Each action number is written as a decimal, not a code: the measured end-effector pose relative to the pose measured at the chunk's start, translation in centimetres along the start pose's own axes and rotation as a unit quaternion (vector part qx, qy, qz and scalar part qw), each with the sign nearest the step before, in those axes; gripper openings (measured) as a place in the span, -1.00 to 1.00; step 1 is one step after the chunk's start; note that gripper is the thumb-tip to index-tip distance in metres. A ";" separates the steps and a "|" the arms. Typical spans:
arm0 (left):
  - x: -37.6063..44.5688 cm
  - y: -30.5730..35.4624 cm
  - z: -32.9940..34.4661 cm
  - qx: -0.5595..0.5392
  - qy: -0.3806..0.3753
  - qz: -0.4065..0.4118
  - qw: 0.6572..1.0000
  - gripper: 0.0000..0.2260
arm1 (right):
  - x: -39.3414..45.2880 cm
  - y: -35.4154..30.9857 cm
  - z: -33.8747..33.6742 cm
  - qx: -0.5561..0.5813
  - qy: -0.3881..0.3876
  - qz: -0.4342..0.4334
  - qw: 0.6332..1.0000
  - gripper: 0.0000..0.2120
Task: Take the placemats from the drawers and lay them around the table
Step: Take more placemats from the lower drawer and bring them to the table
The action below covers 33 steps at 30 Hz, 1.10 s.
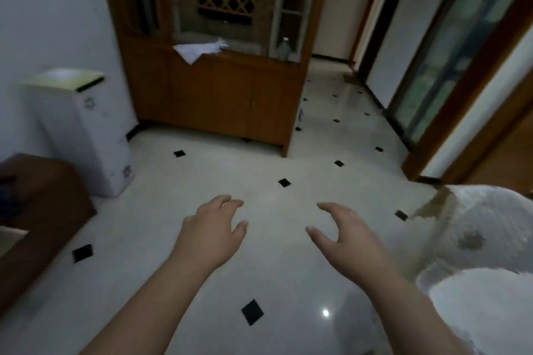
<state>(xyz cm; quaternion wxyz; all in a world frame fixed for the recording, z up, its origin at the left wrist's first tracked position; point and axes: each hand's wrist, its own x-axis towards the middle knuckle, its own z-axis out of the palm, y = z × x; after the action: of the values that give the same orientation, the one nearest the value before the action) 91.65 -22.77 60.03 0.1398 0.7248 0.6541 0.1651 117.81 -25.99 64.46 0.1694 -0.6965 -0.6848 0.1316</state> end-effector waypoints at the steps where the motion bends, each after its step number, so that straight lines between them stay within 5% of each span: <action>1: 0.4 -2.7 -0.9 0.001 0.012 -0.025 1.000 -0.54 | 2.0 -2.4 1.1 -0.005 -0.013 -0.023 1.000 -0.43; 8: 3.9 -19.7 -6.2 0.022 0.073 -0.187 0.979 -0.53 | 14.9 -18.8 11.1 -0.038 -0.072 -0.170 0.982 -0.42; 15: 4.9 -29.9 -8.7 0.034 0.091 -0.308 0.946 -0.55 | 22.4 -30.8 19.8 -0.035 -0.129 -0.288 0.948 -0.43; 26: 4.4 -38.4 -8.2 0.035 0.133 -0.545 0.827 -0.52 | 32.7 -45.7 34.0 -0.006 -0.250 -0.517 0.819 -0.44; 33: 5.5 -43.4 -6.7 0.007 0.142 -0.626 0.766 -0.50 | 34.6 -53.6 42.7 -0.013 -0.303 -0.579 0.757 -0.44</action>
<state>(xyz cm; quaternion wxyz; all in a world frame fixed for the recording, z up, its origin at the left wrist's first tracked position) 50.14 -12.85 48.22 0.1125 0.1232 0.9763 0.1375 52.29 11.19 49.64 -0.0115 -0.0928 -0.9746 0.2036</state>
